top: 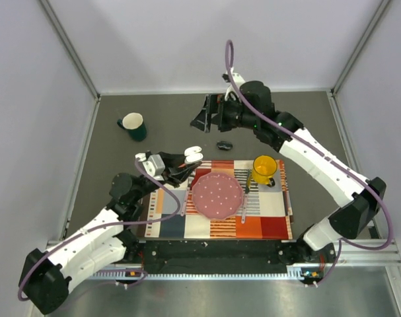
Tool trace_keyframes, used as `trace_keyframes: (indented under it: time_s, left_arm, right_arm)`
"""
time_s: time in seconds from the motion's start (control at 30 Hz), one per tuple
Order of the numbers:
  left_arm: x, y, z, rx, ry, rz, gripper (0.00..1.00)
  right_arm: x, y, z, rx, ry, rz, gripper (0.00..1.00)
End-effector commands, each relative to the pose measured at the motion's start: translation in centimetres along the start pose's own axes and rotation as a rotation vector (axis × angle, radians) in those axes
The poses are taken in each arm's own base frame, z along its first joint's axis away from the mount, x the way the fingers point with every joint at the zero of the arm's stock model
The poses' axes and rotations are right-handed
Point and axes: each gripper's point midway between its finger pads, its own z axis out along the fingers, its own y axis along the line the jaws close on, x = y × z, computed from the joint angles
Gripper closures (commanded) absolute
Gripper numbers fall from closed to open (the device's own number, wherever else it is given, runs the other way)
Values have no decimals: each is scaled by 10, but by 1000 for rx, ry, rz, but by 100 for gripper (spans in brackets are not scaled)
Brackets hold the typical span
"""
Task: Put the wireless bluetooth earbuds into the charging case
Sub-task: Close the charging case, then place the charging case at the center of the board.
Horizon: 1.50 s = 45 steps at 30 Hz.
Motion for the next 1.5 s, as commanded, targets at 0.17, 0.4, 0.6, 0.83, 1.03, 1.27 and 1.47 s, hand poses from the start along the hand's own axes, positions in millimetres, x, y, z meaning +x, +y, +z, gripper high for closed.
trace_keyframes:
  time_s: [0.17,0.4,0.6,0.83,1.03,1.27,1.47]
  left_arm:
    - [-38,-2,14,39,-130,13,100]
    - [-34,3,14,1,-120,-27,100]
    - [-27,19,11,-106,-72,-105,100]
    - [1,46,14,-232,137,-316,100]
    - [30,78,9,-259,188,-595,100]
    - [66,99,31,-259,299,-725,100]
    - [111,117,51,-260,376,-934,100]
  right_arm:
    - [57,9,-1,18,112,-46,1]
    - [78,-4,-18,61,123,-41,1]
    - [52,-43,-39,296,-59,15,1]
    - [32,-80,-72,507,-239,62,1]
    - [29,-90,-89,545,-285,67,1]
    - [18,-99,-121,585,-387,52,1]
    - [17,-104,-134,600,-399,18,1]
